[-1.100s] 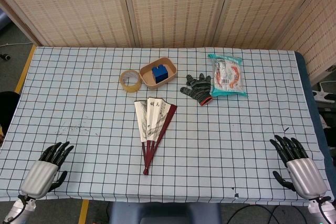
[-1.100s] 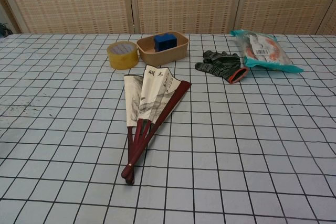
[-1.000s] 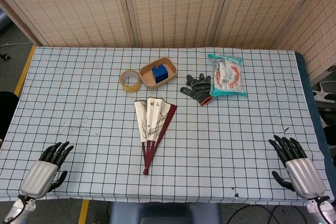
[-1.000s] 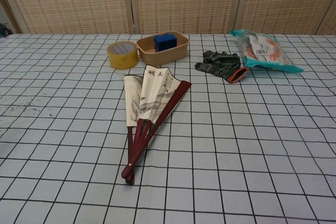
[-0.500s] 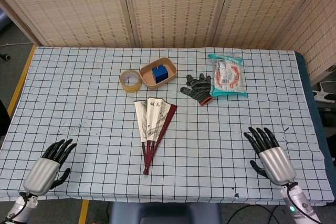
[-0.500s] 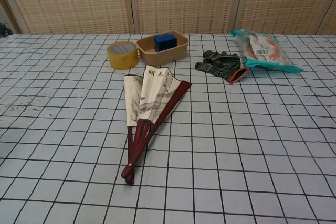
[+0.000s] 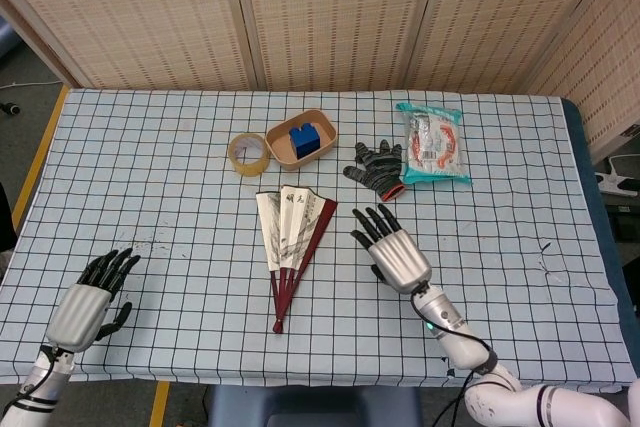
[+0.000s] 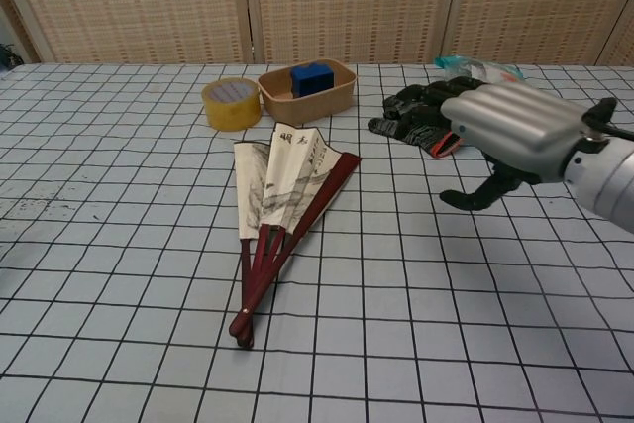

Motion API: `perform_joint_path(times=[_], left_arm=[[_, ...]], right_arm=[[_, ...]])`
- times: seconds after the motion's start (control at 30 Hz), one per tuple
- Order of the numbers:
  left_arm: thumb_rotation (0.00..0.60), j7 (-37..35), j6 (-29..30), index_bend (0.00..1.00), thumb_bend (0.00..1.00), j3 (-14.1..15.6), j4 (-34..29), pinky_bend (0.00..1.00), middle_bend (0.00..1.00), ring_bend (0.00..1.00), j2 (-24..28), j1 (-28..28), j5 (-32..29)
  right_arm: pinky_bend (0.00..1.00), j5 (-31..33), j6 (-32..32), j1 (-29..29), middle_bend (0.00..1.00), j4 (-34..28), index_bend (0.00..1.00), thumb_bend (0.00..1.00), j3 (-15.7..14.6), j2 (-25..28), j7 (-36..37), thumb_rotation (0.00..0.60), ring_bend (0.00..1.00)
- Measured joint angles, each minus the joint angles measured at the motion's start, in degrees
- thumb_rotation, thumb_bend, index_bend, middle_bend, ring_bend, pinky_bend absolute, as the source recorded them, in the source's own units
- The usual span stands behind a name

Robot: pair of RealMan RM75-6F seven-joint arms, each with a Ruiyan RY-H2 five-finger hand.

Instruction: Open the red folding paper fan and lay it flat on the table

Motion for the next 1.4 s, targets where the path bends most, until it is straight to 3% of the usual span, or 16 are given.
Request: perform_joint_path(times=[0.2, 0.37, 0.83, 1.0, 1.13, 1.4], left_arm=[[0.6, -4.36, 1.54, 0.0, 0.47, -1.57, 6.16, 0.1, 0.0, 0.0, -3.01, -1.09, 0.06], [0.6, -5.71, 1.1, 0.0, 0.47, -1.62, 6.82, 0.1, 0.0, 0.0, -2.97, -1.39, -0.92], [0.6, -6.45, -0.13, 0.0, 0.47, -1.47, 6.56, 0.1, 0.0, 0.0, -2.27, -1.72, -2.72], [0.6, -6.38, -1.07, 0.0, 0.47, -1.43, 6.9, 0.11, 0.0, 0.0, -2.36, -1.87, -3.54], [0.6, -5.83, -1.38, 0.0, 0.47, -1.48, 6.77, 0.11, 0.0, 0.0, -2.24, -1.9, -4.08], [0.6, -5.52, -1.78, 0.0, 0.47, -1.29, 6.18, 0.11, 0.0, 0.0, -1.95, -1.96, -4.44]], right_arm=[[0.0, 3.84, -5.06, 7.15, 0.0, 5.26, 0.25, 0.24, 1.54, -6.0, -4.93, 0.6, 0.0], [0.0, 6.32, -5.95, 10.35, 0.0, 10.2, 0.27, 0.24, 1.76, -10.32, -7.72, 0.6, 0.0], [0.0, 8.08, -6.73, 17.11, 0.0, 26.11, 0.35, 0.24, 1.43, -22.54, -3.33, 0.6, 0.0], [0.0, 8.28, -6.91, 18.84, 0.0, 30.06, 0.41, 0.24, 1.44, -25.47, -1.74, 0.6, 0.0], [0.0, 7.55, -6.06, 19.64, 0.0, 33.48, 0.52, 0.26, 1.02, -27.45, -0.12, 0.6, 0.0], [0.0, 5.32, -2.94, 19.84, 0.07, 37.19, 0.65, 0.31, 0.1, -29.13, 5.0, 0.6, 0.0]])
